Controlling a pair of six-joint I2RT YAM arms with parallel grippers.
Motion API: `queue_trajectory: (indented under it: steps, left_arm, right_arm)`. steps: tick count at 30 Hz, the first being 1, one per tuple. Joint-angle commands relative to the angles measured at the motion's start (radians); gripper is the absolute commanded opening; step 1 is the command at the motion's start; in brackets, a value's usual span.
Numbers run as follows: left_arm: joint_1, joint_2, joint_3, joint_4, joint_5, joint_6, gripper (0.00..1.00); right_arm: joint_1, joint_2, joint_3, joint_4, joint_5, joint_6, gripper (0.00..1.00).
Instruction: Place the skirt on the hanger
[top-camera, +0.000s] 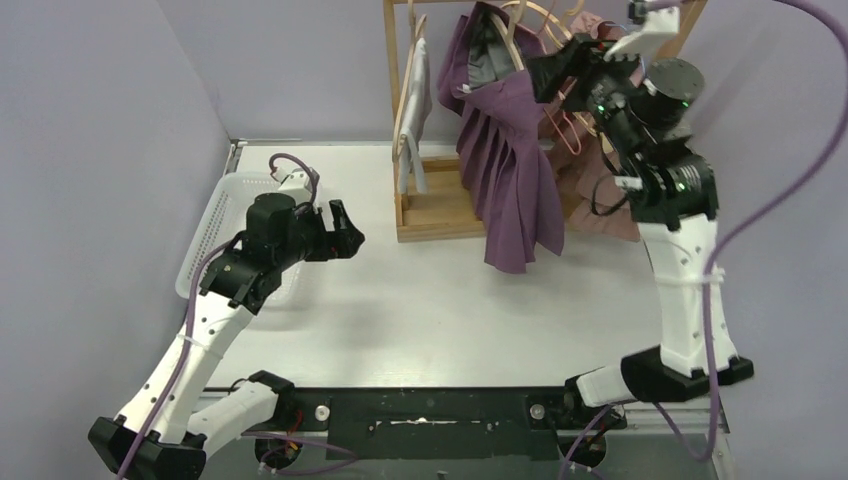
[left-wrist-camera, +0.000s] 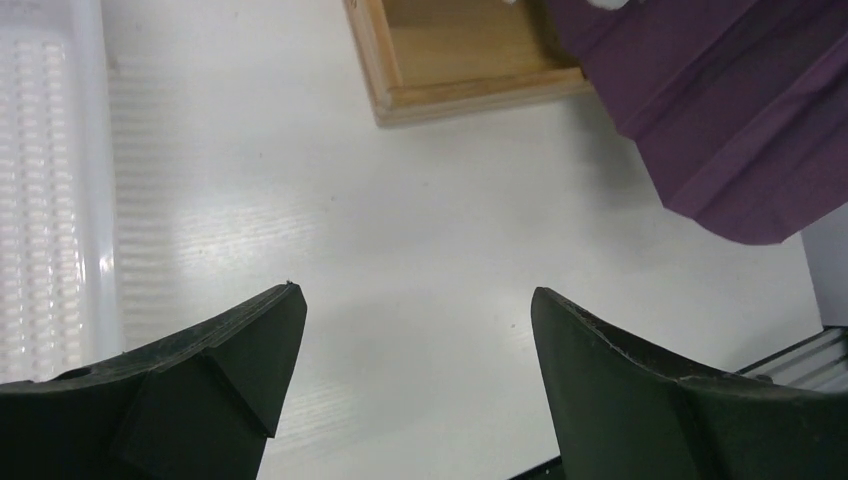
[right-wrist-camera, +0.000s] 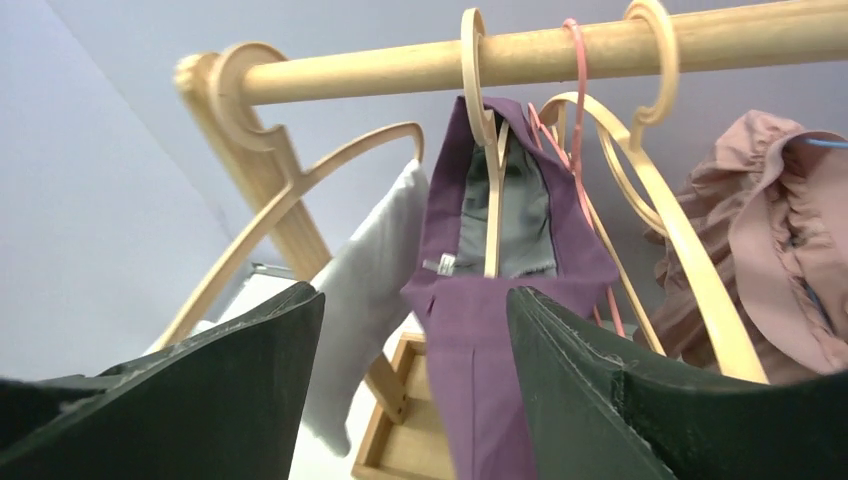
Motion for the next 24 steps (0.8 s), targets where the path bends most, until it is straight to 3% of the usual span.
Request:
queue_trajectory:
  steps: [1,8,10,13,15,24]
  left_arm:
    - [0.009,-0.022,0.031,-0.131,-0.014,-0.021,0.84]
    - [0.006,-0.134,0.034,-0.170,-0.028,-0.038,0.85]
    - [0.008,-0.153,0.044,-0.189,-0.060,-0.061,0.84]
    - [0.008,-0.207,0.052,-0.200,-0.125,-0.085,0.85]
    - [0.008,-0.248,0.063,-0.208,-0.163,-0.081,0.85]
    - [0.008,-0.298,0.235,-0.337,-0.322,-0.058,0.86]
  right_arm:
    - [0.008,-0.237,-0.159,-0.008,0.040,0.080,0.67]
    - [0.010,-0.628,-0.634,-0.246,0.152,0.217,0.65]
    - [0.010,-0.751,-0.765,-0.303,0.210,0.260,0.72]
    - [0.006,-0.952,-0.920,-0.381,0.312,0.313,0.92]
    - [0.005,-1.035,-0.955,-0.423,0.364,0.322,1.00]
    - [0.004,-1.070,-0.866,-0.593,0.512,0.307,0.98]
